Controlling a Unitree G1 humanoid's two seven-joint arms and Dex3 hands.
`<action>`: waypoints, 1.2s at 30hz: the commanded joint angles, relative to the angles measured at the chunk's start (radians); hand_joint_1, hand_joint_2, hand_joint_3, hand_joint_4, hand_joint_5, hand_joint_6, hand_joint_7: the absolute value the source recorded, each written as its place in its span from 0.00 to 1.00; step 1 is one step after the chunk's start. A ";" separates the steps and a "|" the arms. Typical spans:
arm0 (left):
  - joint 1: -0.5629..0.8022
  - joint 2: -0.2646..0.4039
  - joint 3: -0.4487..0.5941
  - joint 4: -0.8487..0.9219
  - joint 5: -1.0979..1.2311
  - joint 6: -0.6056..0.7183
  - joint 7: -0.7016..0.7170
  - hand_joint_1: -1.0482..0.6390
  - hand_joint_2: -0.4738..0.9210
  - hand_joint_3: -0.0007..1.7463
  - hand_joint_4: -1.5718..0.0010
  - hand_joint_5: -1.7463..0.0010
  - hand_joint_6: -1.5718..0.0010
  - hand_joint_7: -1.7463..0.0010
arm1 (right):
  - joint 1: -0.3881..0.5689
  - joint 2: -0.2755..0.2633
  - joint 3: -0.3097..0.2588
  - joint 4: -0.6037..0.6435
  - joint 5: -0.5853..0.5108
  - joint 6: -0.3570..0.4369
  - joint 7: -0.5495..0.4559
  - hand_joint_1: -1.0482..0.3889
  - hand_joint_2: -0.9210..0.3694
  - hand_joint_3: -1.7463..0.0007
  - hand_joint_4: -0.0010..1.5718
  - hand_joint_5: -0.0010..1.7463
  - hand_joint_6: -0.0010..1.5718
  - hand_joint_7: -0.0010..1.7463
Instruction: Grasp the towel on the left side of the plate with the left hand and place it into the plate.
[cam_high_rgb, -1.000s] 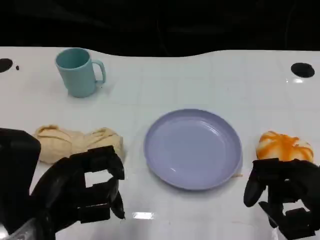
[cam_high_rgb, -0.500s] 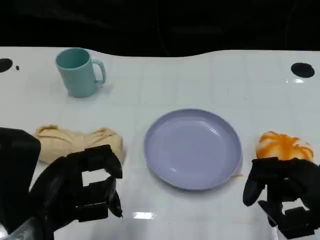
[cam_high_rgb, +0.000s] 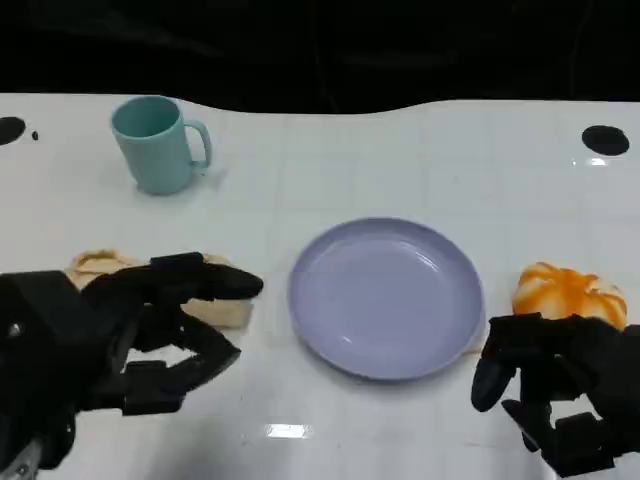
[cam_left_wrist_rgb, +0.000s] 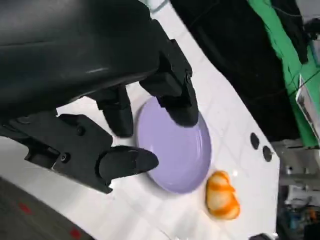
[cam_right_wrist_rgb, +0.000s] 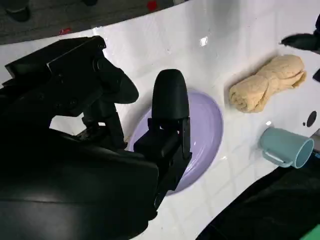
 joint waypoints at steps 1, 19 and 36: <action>-0.057 0.102 -0.026 0.025 0.140 -0.072 -0.032 0.40 1.00 0.12 0.89 0.58 0.75 0.95 | -0.014 -0.001 0.001 -0.007 -0.004 0.011 -0.005 0.75 0.25 0.40 0.44 1.00 0.43 0.85; -0.358 0.180 -0.302 0.389 0.828 -0.232 -0.021 0.28 0.97 0.00 0.82 0.79 0.78 0.99 | -0.011 0.004 0.015 -0.009 -0.014 0.012 -0.016 0.76 0.26 0.39 0.44 1.00 0.43 0.85; -0.624 0.017 -0.446 1.081 0.914 -0.380 0.072 0.31 0.97 0.00 0.64 0.94 0.71 0.99 | -0.010 0.008 0.027 0.003 -0.025 -0.016 -0.023 0.75 0.27 0.38 0.45 1.00 0.44 0.84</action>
